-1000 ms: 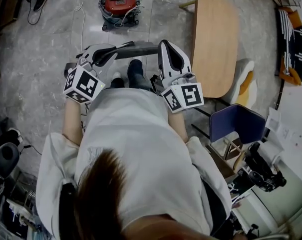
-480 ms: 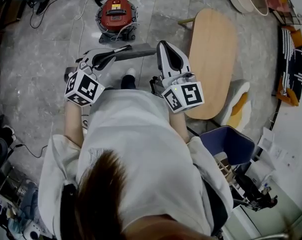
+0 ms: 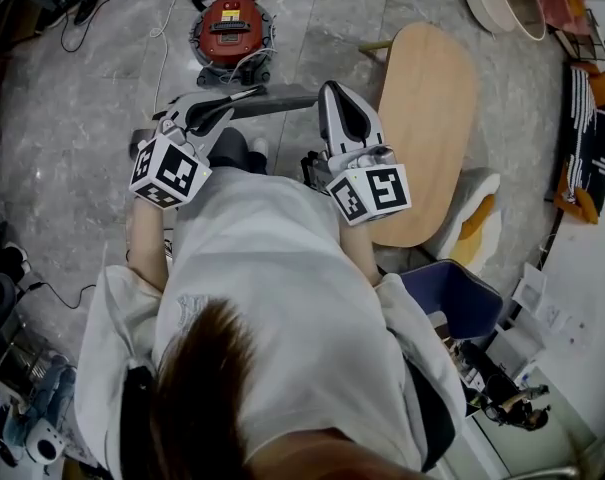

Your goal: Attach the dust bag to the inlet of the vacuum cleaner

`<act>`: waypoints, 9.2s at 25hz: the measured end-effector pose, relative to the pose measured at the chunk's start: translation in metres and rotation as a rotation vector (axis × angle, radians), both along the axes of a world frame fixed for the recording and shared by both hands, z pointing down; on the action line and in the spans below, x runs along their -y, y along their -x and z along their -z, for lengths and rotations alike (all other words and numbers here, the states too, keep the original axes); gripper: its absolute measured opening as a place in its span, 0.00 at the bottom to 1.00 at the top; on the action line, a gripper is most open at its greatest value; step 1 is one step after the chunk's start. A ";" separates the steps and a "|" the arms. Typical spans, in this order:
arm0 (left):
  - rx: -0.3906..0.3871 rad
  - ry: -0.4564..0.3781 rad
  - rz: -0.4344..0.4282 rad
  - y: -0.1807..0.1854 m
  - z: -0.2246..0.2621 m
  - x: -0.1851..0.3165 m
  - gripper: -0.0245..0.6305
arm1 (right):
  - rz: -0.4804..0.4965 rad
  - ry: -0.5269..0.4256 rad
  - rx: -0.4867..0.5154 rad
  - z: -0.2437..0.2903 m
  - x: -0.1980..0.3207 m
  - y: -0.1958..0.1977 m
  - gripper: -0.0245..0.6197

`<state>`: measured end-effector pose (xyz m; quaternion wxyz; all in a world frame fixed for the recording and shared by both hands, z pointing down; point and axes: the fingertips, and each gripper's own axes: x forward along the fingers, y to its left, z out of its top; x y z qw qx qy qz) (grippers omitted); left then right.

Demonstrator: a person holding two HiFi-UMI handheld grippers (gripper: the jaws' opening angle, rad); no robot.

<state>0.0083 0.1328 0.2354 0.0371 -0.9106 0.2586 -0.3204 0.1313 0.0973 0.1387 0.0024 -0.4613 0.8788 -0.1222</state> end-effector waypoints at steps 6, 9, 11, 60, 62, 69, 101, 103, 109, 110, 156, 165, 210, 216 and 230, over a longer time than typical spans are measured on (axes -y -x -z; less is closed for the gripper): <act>-0.002 0.026 -0.022 0.005 -0.010 0.023 0.10 | -0.023 0.016 -0.003 -0.006 0.023 0.003 0.04; -0.010 0.040 -0.046 0.009 -0.016 0.042 0.10 | -0.039 0.023 -0.005 -0.007 0.042 0.009 0.04; -0.011 0.053 -0.069 0.010 -0.019 0.054 0.10 | -0.049 0.029 -0.003 -0.003 0.055 0.014 0.04; 0.034 0.282 -0.225 0.015 -0.107 0.099 0.10 | 0.545 0.296 -0.480 -0.118 0.106 0.103 0.33; 0.046 0.291 -0.234 0.013 -0.114 0.098 0.10 | 0.652 0.305 -0.587 -0.138 0.096 0.106 0.31; 0.087 0.311 -0.236 0.005 -0.131 0.096 0.10 | 0.937 0.389 -0.862 -0.208 0.069 0.107 0.28; 0.268 0.683 -0.136 -0.033 -0.365 0.066 0.10 | 1.187 0.570 -1.102 -0.446 0.044 0.070 0.09; 0.277 0.706 -0.133 -0.032 -0.387 0.066 0.10 | 1.194 0.588 -1.102 -0.468 0.045 0.070 0.09; 0.292 0.727 -0.114 -0.021 -0.443 0.070 0.10 | 1.206 0.595 -1.075 -0.526 0.049 0.081 0.09; 0.292 0.733 -0.112 -0.019 -0.450 0.070 0.10 | 1.210 0.594 -1.072 -0.534 0.049 0.083 0.09; 0.318 0.545 -0.078 -0.006 -0.534 0.126 0.10 | 0.999 0.513 -1.094 -0.623 0.097 0.090 0.09; 0.353 0.489 -0.088 -0.003 -0.531 0.139 0.13 | 0.929 0.556 -1.021 -0.625 0.099 0.093 0.10; 0.362 0.475 -0.213 -0.008 -0.532 0.152 0.17 | 0.853 0.562 -1.001 -0.631 0.124 0.090 0.17; 0.152 0.656 0.181 -0.004 -0.533 0.155 0.17 | 0.932 0.546 -1.045 -0.628 0.132 0.090 0.18; 0.310 0.508 -0.026 -0.006 -0.530 0.160 0.19 | 0.793 0.567 -0.968 -0.628 0.130 0.090 0.18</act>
